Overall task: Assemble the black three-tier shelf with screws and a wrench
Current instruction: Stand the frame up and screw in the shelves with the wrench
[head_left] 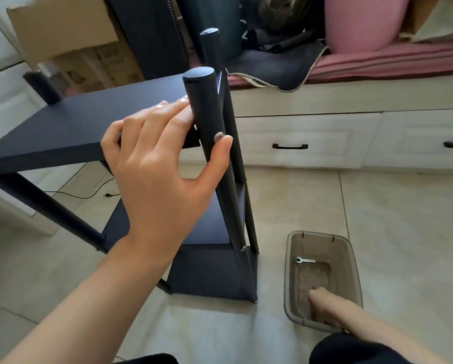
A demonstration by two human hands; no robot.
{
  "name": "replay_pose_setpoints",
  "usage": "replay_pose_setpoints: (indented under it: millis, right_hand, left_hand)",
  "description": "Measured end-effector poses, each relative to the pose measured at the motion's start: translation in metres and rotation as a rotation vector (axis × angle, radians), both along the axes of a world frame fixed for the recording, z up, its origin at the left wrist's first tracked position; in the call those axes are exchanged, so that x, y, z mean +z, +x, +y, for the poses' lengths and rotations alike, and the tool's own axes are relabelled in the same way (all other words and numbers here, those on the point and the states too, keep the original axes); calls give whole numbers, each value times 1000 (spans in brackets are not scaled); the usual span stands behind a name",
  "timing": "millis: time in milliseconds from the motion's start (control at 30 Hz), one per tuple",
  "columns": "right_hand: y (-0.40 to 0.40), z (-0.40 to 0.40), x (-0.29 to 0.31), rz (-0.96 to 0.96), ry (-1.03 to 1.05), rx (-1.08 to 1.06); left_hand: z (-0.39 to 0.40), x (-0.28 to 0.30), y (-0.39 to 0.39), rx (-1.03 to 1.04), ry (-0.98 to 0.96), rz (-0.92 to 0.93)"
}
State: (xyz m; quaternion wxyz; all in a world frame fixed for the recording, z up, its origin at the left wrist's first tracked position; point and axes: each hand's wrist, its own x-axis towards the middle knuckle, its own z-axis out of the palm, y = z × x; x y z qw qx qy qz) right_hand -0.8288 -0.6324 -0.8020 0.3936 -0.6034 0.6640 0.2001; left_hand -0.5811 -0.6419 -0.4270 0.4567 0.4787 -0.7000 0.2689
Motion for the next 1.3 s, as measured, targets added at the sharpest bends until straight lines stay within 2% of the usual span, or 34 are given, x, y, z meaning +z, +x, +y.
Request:
replay_pose_setpoints:
  millis: [100,500,667,867,967,1100,1167,1300]
  right_hand:
    - [0,-4,-4,60,31,134]
    - [-7,-2,-14,43,3,372]
    - [-7,0,-14,67,-58,399]
    - [-15,-7,-3,-36,-233,342]
    - [-17,-17,18,-180,-344,165]
    - [-11,-26,77,-424,-554,-101]
    - [-1,-27,118,-624,-603,-255]
    - [29,-21,197,-1093,-511,-428]
  left_hand:
    - [-1,0,0,1,0,2]
    - [1,4,-3,3,42,15]
    - [1,3,-5,4,51,18]
    - [3,4,-6,-3,67,34]
    - [6,6,-8,-2,98,45]
    - [11,15,-8,-8,196,73]
    - [14,22,-7,-23,262,73]
    - [14,37,-3,-70,397,61]
